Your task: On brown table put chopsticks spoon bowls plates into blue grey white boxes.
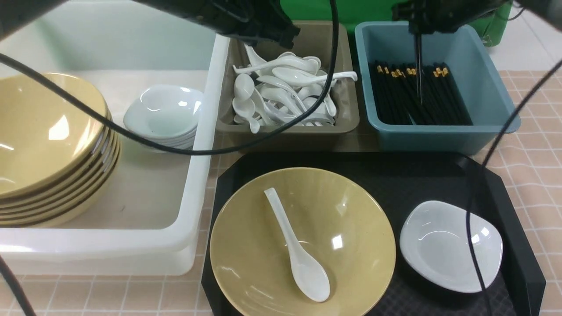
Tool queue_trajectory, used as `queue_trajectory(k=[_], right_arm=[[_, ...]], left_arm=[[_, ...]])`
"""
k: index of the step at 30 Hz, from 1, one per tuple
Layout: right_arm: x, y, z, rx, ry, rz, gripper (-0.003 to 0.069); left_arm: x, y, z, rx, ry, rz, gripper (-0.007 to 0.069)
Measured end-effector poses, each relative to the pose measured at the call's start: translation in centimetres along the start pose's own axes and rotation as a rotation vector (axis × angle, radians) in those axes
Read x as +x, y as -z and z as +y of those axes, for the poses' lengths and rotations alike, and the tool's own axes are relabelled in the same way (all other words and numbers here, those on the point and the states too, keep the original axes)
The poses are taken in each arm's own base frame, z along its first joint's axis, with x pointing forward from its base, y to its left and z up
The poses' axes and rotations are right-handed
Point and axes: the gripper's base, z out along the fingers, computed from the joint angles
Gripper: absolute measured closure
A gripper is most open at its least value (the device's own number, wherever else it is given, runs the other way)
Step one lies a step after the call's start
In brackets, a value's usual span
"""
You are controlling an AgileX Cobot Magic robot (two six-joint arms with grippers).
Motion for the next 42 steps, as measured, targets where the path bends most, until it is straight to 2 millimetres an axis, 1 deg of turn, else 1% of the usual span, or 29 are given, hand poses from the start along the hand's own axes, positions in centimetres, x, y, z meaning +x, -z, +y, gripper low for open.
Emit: queue_trajectory(k=[1,3,4,5,6,8,10,11,12,14,15,17,18,19,20,21,22,23,24,25,27,29,30,33,37,41,42], right_arm=[[0.3,-0.5,-0.1,0.005,0.0,0.04,0.0495],[0.9,-0.8,-0.1,0.012,0.017,0.11,0.0451],[0.9,-0.8,-0.1,0.012,0.017,0.117,0.0451],[1.3,-0.5,-0.1,0.004,0.052,0.179,0.0394],[1.2,-0.4,-0.1,0.004,0.058,0.183,0.0379],[1.4,1.1,0.4,-0.012,0.142,0.263,0.0287],[1.5,3.0,1.1,-0.031,0.215,0.322,0.0236],[1.5,3.6,1.4,-0.04,0.24,0.337,0.0222],[1.4,4.8,2.1,-0.055,0.271,0.34,0.0209],[1.6,6.7,3.5,-0.08,0.322,0.339,0.02],[1.6,7.3,3.9,-0.086,0.33,0.331,0.0199],[3.1,9.6,6.9,-0.145,0.407,0.356,0.0193],[3.3,9.8,7.2,-0.15,0.413,0.358,0.0193],[4.6,10.7,9.3,-0.188,0.468,0.381,0.0193],[5.6,11.1,10.5,-0.212,0.501,0.398,0.0193],[6.1,11.4,11.1,-0.224,0.517,0.406,0.0193],[8.1,11.7,13.5,-0.264,0.577,0.444,0.0193],[10.1,11.4,15.1,-0.292,0.616,0.477,0.0193],[10.4,11.3,15.4,-0.296,0.623,0.48,0.0193],[12.3,10.8,17.0,-0.322,0.663,0.499,0.0193],[14.8,9.9,19.0,-0.347,0.701,0.504,0.0193],[16.1,9.1,20.0,-0.359,0.712,0.498,0.0193],[17.2,8.3,20.9,-0.363,0.712,0.504,0.0193],[18.2,6.8,21.7,-0.365,0.691,0.498,0.0193],[18.4,6.1,21.9,-0.367,0.668,0.482,0.0193],[18.6,6.1,22.1,-0.375,0.67,0.487,0.0202],[18.6,6.1,22.2,-0.384,0.687,0.485,0.0223]], left_arm=[[0.1,0.4,-0.1,0.005,-0.008,0.019,0.0622],[0.2,1.3,-0.4,0.012,-0.01,0.043,0.0622],[0.3,1.4,-0.4,0.015,-0.01,0.049,0.0622],[0.4,2.3,-0.6,0.016,-0.02,0.064,0.0622],[0.5,2.3,-0.7,0.017,-0.021,0.067,0.0622],[1.2,3.7,-1.1,0.015,-0.03,0.09,0.0622],[2.4,4.5,-1.5,0.005,-0.021,0.123,0.0622],[2.7,5.0,-1.6,-0.003,-0.018,0.128,0.0622],[3.7,5.5,-1.8,-0.015,-0.004,0.149,0.0622],[5.1,6.8,-2.0,-0.043,0.025,0.162,0.0622],[5.4,6.7,-2.0,-0.043,0.03,0.17,0.0622],[7.6,8.4,-2.0,-0.09,0.092,0.175,0.0622],[7.8,8.5,-2.0,-0.092,0.095,0.175,0.0622],[9.1,9.1,-2.0,-0.114,0.123,0.173,0.0622],[9.7,9.3,-2.1,-0.126,0.134,0.165,0.0622],[10.2,9.5,-2.1,-0.132,0.142,0.164,0.0622],[11.1,9.8,-2.2,-0.151,0.153,0.147,0.0622],[11.9,9.9,-2.3,-0.16,0.16,0.141,0.0622],[12.0,9.8,-2.3,-0.162,0.161,0.137,0.0622],[12.5,9.9,-2.4,-0.173,0.165,0.123,0.0622],[12.8,9.9,-2.4,-0.18,0.165,0.11,0.0622],[12.9,10.0,-2.5,-0.183,0.165,0.102,0.0622],[12.9,10.0,-2.5,-0.185,0.166,0.094,0.0622],[12.8,10.0,-2.4,-0.188,0.166,0.087,0.0622],[12.7,10.0,-2.4,-0.196,0.163,0.068,0.0622],[12.5,10.0,-2.3,-0.204,0.161,0.05,0.0622],[12.4,10.0,-2.2,-0.207,0.161,0.041,0.0622]])
